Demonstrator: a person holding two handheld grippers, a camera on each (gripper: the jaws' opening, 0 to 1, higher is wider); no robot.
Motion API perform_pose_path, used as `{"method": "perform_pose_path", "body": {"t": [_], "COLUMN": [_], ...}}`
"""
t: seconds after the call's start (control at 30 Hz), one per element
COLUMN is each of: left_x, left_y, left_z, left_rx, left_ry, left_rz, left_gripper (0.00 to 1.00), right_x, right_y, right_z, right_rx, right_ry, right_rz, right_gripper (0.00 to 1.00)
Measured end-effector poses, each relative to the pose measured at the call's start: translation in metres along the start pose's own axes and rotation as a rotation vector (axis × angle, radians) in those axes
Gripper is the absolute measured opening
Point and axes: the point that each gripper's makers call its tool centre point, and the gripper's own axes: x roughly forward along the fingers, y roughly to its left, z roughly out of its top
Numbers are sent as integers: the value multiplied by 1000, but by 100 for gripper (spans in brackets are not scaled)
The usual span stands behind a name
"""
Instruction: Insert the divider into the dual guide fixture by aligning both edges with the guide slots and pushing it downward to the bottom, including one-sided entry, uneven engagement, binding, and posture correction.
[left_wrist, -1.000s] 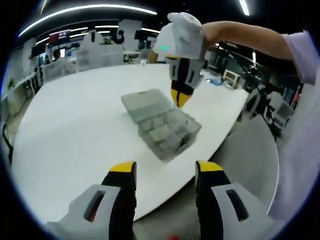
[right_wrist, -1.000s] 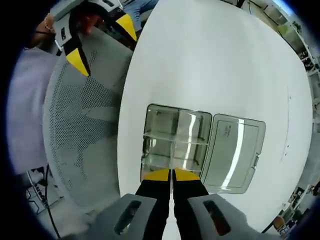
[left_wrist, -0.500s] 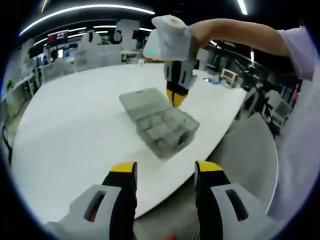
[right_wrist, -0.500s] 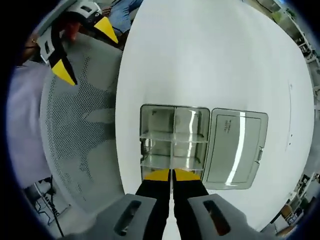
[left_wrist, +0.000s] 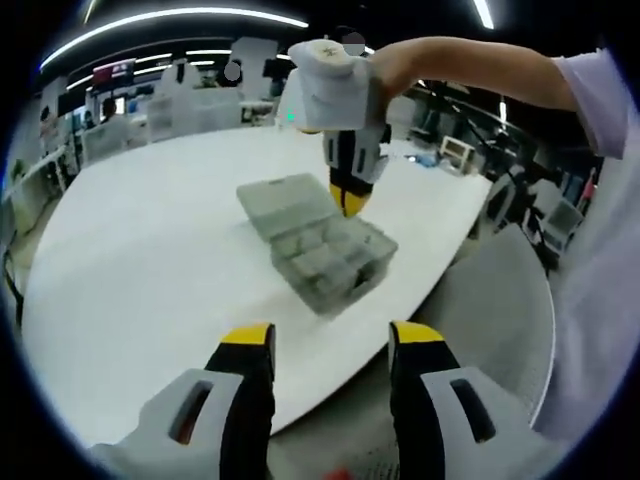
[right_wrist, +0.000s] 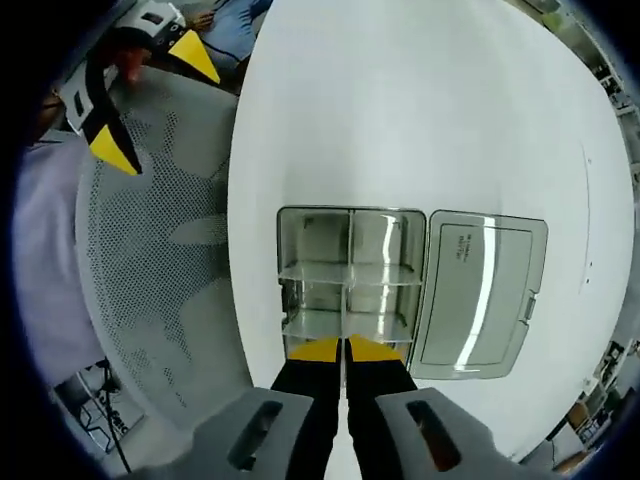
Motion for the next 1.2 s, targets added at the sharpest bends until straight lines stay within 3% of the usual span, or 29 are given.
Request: {"method": "perform_pose_path", "body": {"t": [0.47,0.57,1.2], "left_x": [0,1,3], "left_y": [0,1,2], "left_z": [-3,-2,-3], "left_rx": [-4,-6,-10], "left_ry": [11,12,19], "left_rz": [-2,-3,-11], "left_gripper": [43,43,42], "right_x": [-4,1,10], "right_y": [-3,-3,-8], "right_z": [1,-2,2], "right_rx": [4,-7,-43], "right_ry": [23,56,53], "right_rz": [-11,-27,-12], "right_gripper": [0,0,0]}}
